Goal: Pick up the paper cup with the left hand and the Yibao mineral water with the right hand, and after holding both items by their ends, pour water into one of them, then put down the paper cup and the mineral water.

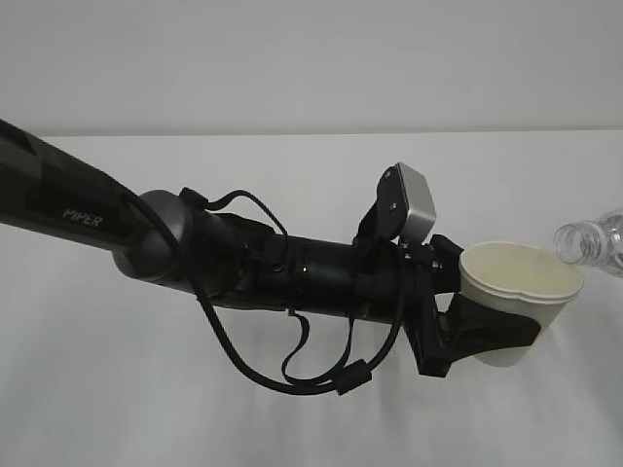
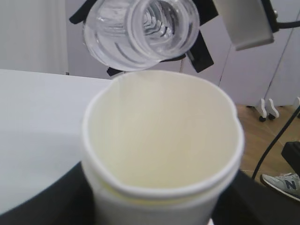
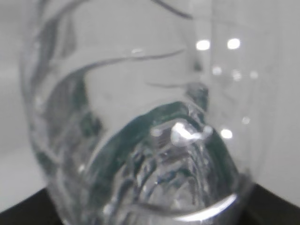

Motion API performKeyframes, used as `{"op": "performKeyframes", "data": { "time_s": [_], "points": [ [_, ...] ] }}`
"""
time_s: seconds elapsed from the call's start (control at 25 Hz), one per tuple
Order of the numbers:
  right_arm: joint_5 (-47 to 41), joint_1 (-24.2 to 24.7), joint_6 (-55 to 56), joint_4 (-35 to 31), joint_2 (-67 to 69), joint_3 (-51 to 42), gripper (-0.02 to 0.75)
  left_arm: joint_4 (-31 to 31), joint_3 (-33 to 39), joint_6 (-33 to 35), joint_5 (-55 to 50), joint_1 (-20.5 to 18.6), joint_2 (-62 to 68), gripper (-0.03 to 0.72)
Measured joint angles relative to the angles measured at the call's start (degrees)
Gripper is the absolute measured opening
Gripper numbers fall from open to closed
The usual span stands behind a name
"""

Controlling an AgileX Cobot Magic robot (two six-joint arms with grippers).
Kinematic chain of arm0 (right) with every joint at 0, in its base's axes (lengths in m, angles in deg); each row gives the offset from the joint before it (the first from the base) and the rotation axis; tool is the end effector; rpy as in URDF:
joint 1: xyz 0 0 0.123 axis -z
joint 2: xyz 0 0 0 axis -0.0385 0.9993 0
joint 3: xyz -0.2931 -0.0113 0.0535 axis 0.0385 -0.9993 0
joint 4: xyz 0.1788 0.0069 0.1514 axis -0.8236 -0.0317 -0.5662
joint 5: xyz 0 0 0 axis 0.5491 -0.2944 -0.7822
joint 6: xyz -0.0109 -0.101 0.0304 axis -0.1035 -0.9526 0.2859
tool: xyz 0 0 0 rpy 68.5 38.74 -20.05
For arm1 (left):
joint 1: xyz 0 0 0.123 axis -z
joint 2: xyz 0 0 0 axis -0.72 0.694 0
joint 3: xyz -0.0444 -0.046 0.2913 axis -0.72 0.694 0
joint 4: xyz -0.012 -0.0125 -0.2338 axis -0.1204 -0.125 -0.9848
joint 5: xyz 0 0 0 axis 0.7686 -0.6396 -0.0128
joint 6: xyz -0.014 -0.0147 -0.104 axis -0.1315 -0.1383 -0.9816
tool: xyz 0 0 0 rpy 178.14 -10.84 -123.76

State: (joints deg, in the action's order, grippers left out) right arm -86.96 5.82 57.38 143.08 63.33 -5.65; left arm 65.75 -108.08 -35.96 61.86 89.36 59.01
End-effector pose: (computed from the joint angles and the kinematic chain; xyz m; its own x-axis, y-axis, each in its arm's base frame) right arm 0.2088 -0.0126 0.2365 -0.0565 -0.9984 -0.0015 -0.5636 0.0332 -0.8254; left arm 0.2709 -0.3671 0.1492 -0.1280 0.1233 -0.9841 0.9895 -0.0518 -0.1352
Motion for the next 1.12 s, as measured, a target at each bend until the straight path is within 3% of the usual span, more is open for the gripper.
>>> {"op": "performKeyframes", "data": {
  "time_s": [1.12],
  "points": [
    [-0.4,0.0,0.0,3.6,0.0,0.4,0.456,1.2,0.0,-2.6,2.0,0.0,1.1,0.461]
  ]
}}
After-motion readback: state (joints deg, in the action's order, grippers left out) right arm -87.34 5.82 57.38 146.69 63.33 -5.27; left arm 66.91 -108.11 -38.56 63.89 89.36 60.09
